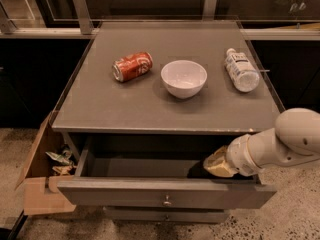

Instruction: Open top drawer

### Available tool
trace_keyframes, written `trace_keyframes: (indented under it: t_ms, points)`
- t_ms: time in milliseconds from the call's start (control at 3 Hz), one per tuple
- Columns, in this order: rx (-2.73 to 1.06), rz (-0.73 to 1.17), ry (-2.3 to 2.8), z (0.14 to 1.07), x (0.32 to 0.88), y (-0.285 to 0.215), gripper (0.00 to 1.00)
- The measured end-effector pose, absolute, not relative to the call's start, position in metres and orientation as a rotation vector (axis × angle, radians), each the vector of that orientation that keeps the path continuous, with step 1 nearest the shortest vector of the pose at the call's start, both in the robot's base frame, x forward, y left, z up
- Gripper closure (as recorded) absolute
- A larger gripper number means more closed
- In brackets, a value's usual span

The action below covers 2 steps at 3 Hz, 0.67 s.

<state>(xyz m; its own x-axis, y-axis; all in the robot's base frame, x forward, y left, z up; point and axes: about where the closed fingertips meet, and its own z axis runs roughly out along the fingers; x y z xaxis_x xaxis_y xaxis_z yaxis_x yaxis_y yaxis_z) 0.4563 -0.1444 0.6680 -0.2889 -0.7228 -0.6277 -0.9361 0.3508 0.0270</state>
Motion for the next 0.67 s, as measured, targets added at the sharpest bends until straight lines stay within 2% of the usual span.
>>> trace_keyframes:
  t_ms: [667]
  points:
    - [-1.417,0.673,2.152,0.619,0.468,-0.131,1.0]
